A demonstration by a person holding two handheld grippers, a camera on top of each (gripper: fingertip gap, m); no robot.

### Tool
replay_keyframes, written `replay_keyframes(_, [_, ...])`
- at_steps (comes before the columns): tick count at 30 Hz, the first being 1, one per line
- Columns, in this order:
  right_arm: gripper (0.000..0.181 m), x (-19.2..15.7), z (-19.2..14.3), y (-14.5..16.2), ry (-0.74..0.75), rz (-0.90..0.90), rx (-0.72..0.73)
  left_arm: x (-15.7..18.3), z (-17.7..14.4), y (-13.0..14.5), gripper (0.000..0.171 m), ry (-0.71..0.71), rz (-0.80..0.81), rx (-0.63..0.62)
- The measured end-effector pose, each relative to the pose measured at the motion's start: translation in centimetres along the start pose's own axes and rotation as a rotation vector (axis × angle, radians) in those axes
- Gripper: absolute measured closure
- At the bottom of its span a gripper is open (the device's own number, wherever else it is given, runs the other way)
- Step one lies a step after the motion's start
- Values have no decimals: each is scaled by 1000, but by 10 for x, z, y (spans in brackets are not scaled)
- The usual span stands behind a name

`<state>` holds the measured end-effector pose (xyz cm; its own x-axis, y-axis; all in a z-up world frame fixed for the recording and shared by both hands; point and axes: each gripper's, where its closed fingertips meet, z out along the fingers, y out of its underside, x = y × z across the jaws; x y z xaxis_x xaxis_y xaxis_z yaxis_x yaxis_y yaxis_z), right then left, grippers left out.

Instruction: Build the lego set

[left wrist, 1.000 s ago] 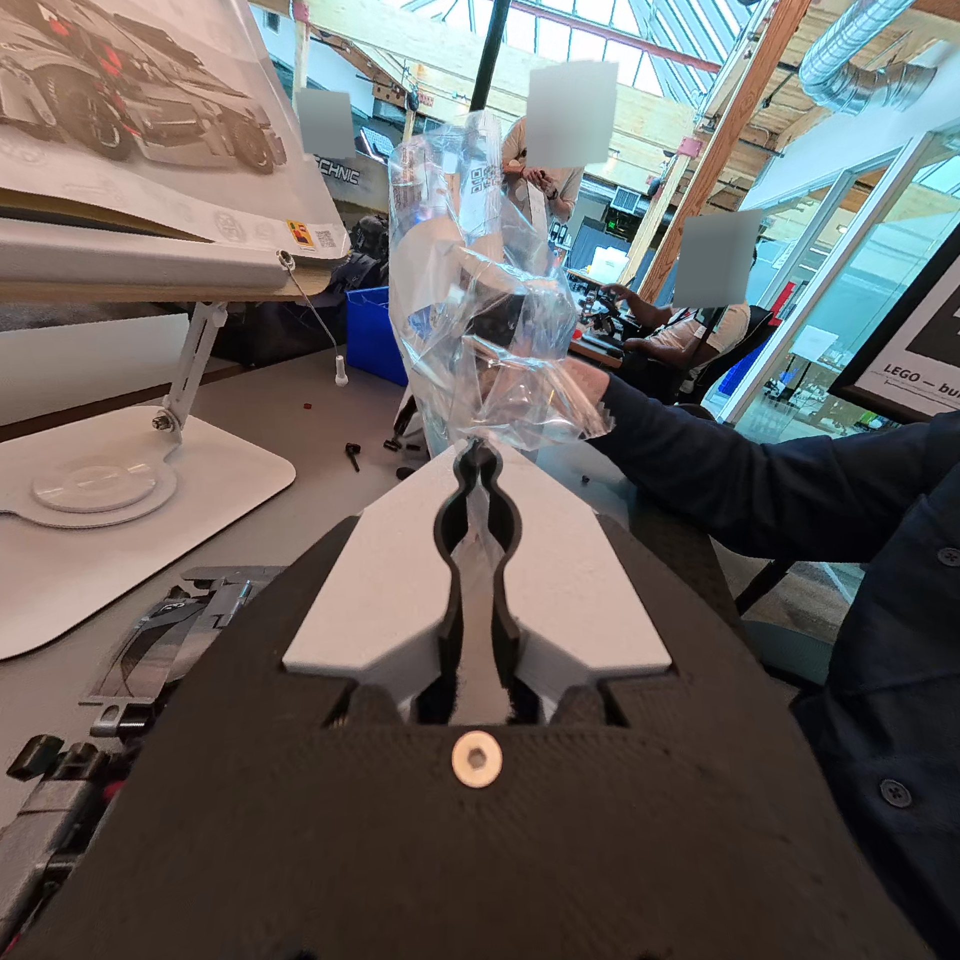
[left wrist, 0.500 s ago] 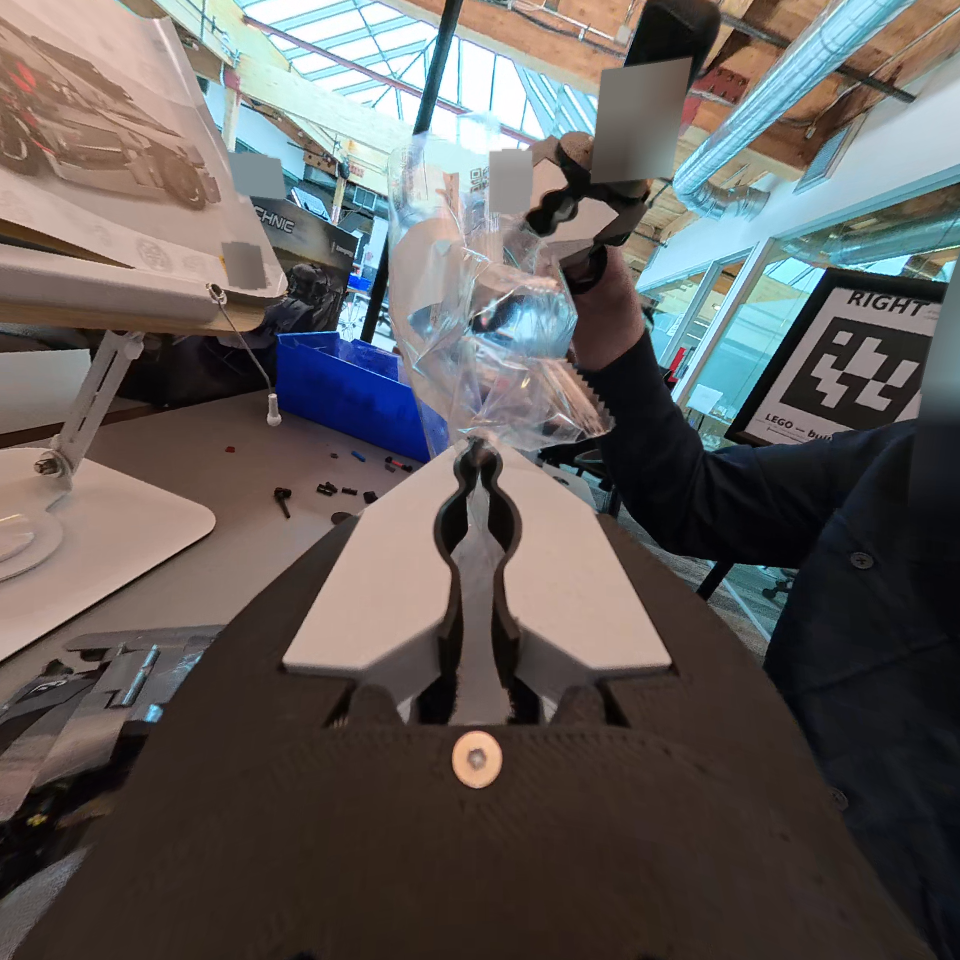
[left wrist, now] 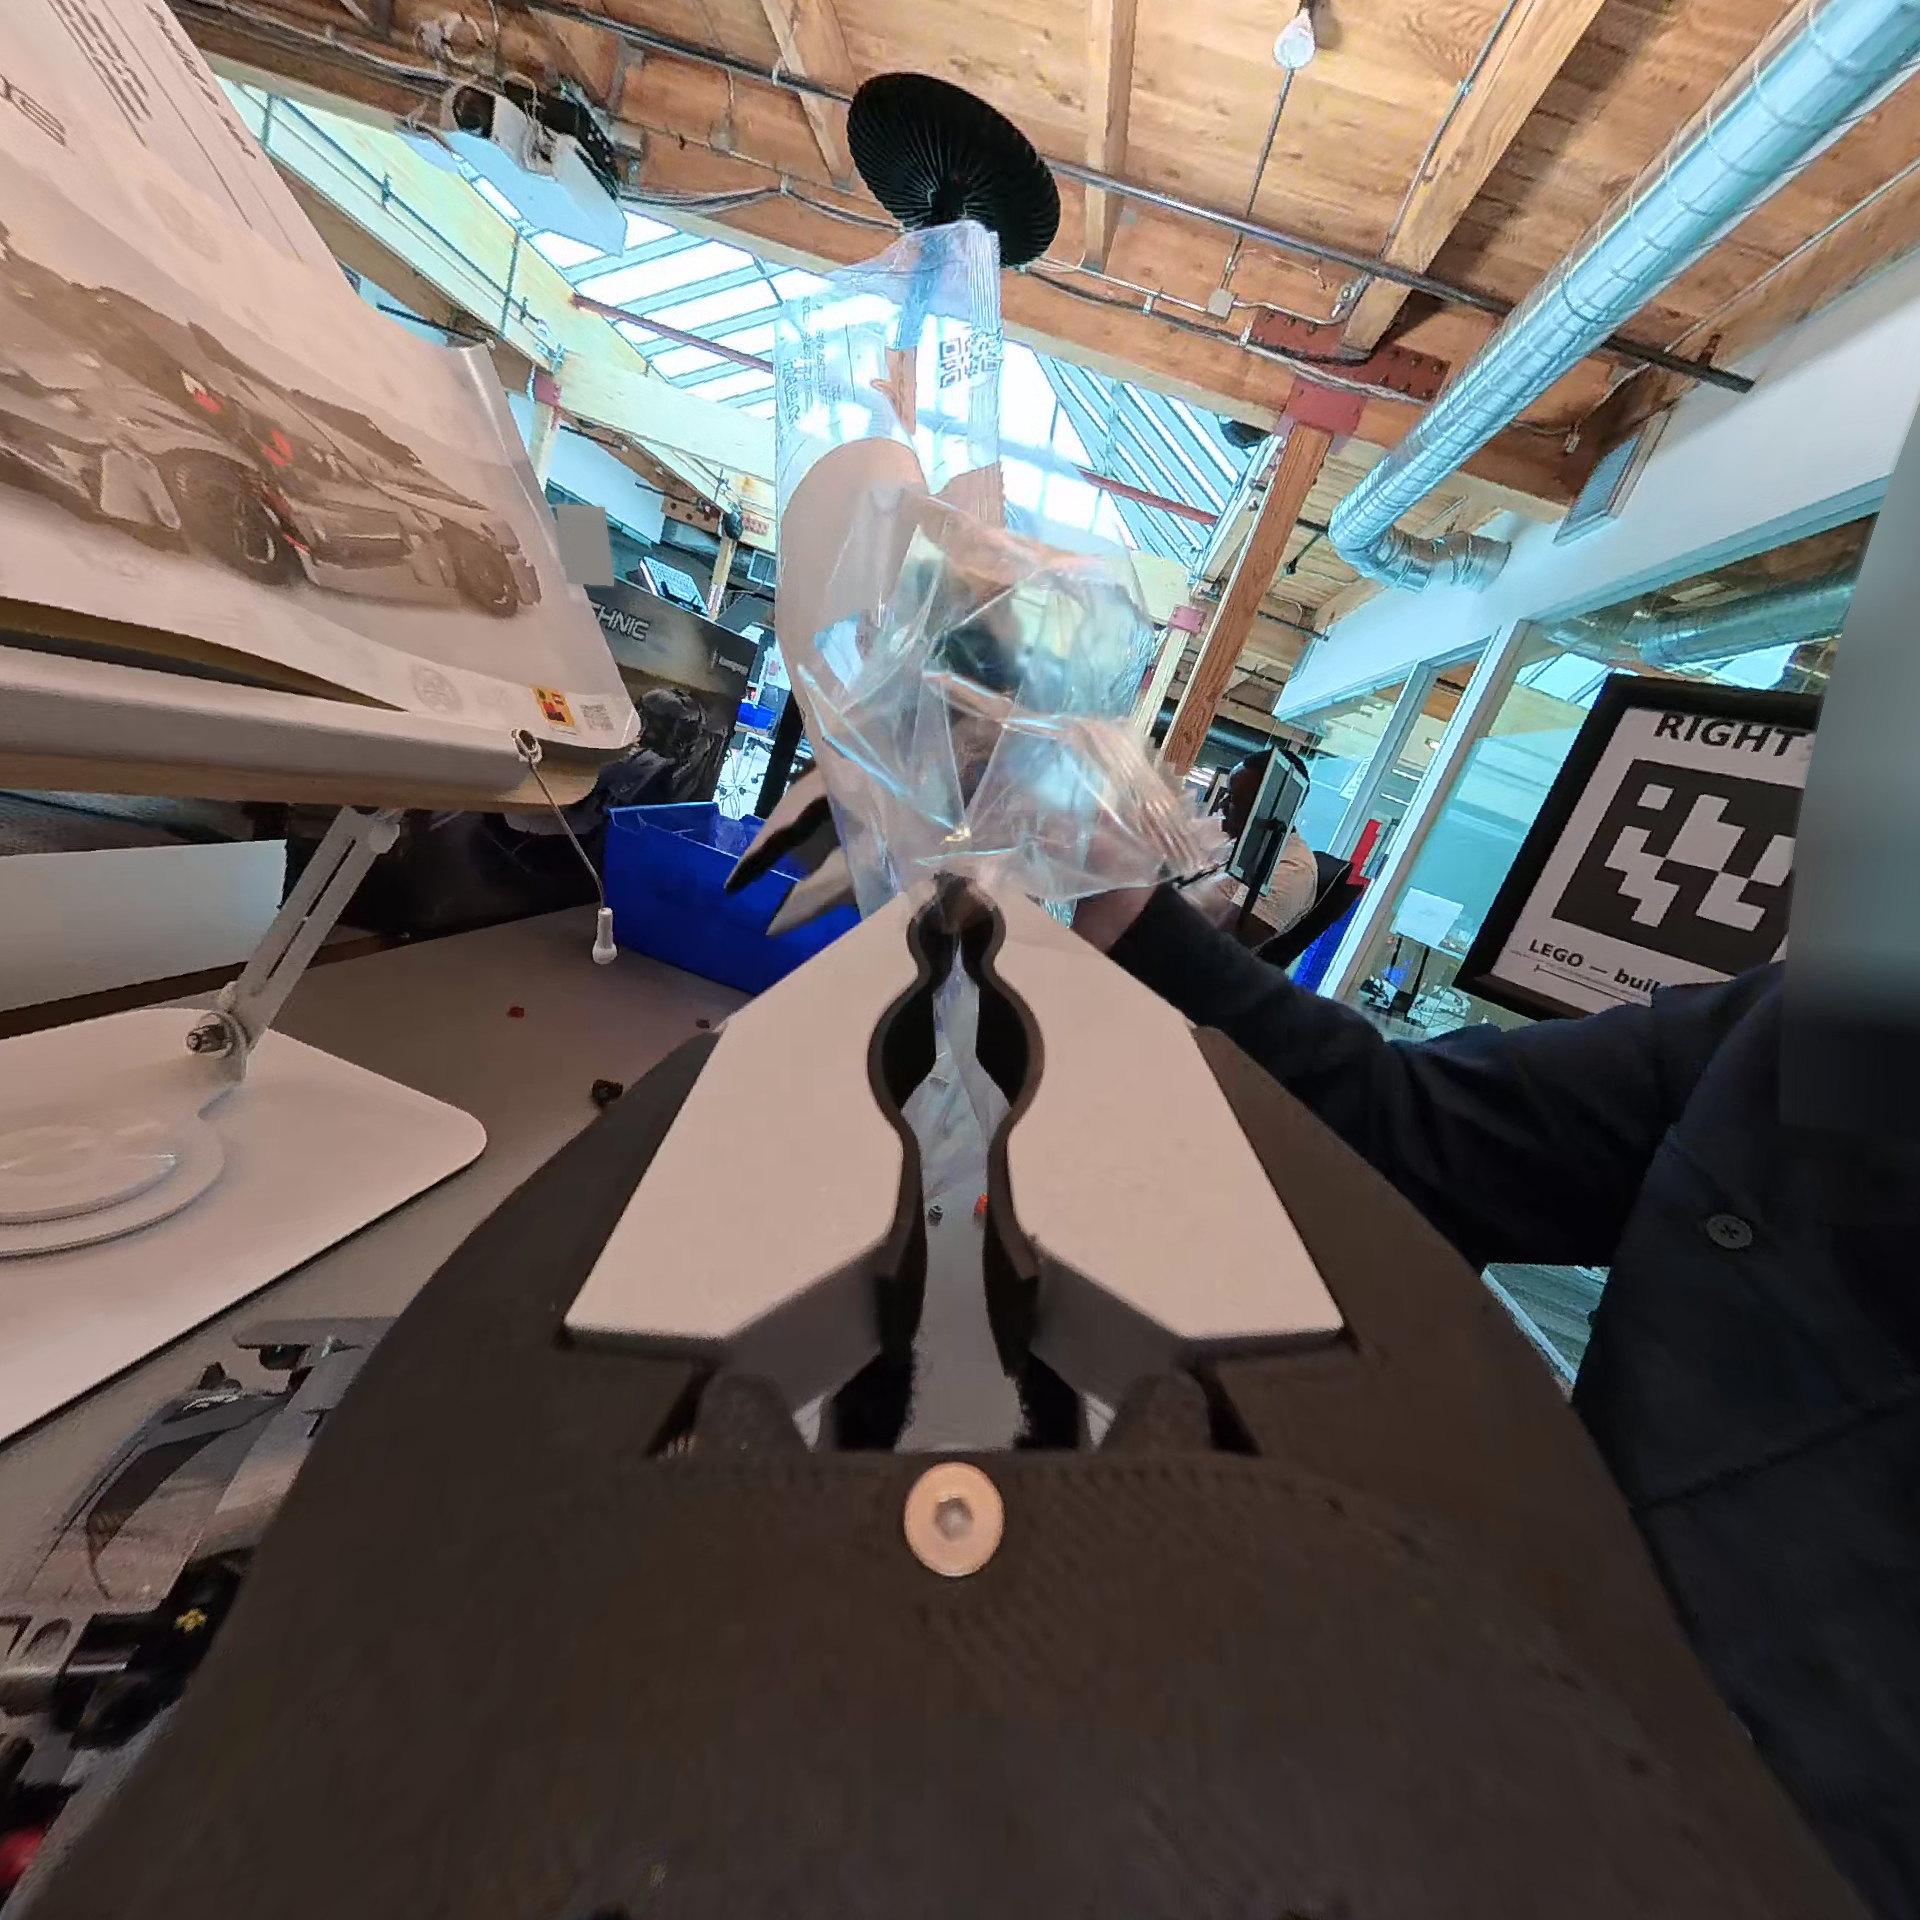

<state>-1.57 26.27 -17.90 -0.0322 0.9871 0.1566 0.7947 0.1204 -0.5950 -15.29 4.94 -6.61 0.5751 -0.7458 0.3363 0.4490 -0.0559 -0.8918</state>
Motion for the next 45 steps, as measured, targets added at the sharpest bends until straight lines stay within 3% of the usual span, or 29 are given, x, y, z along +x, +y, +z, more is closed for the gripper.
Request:
replay_keyframes(3, [154, 5, 55, 21, -5, -59, -47, -3, 1, 3, 171, -8, -6, -6])
replay_keyframes(6, [160, 8, 81, 19, -12, -118, -32, -7, 1, 4, 171, -16, -18, -8])
replay_keyframes(12, [168, 11, 97, 32, -95, -112, -119, -9, 2, 4, 171, -17, -18, -8])
replay_keyframes(19, [180, 3, 91, 38, -150, -47, -106, -11, 0, 3, 171, -23, -22, -1])
replay_keyframes(24, [180, 6, 51, 17, -96, 35, 7, -10, -1, 2, 171, -20, -24, 7])
replay_keyframes(30, [179, -16, -84, -81, -86, 14, 417, -10, 3, 5, 171, -11, -35, -1])
replay_keyframes(33, [180, -39, -127, -120, -58, -95, 475, -8, 5, 7, 171, 0, -34, -5])
replay_keyframes(37, [179, -73, -142, -158, -125, -184, 505, -6, 8, 12, 171, 6, -20, -28])
replay_keyframes(42, [178, -89, -108, -161, -177, -170, 339, -6, 9, 15, 171, 18, -29, -36])
replay_keyframes(45, [153, -86, -99, -162, -106, -169, 334, -6, 9, 16, 171, 21, -33, -41])
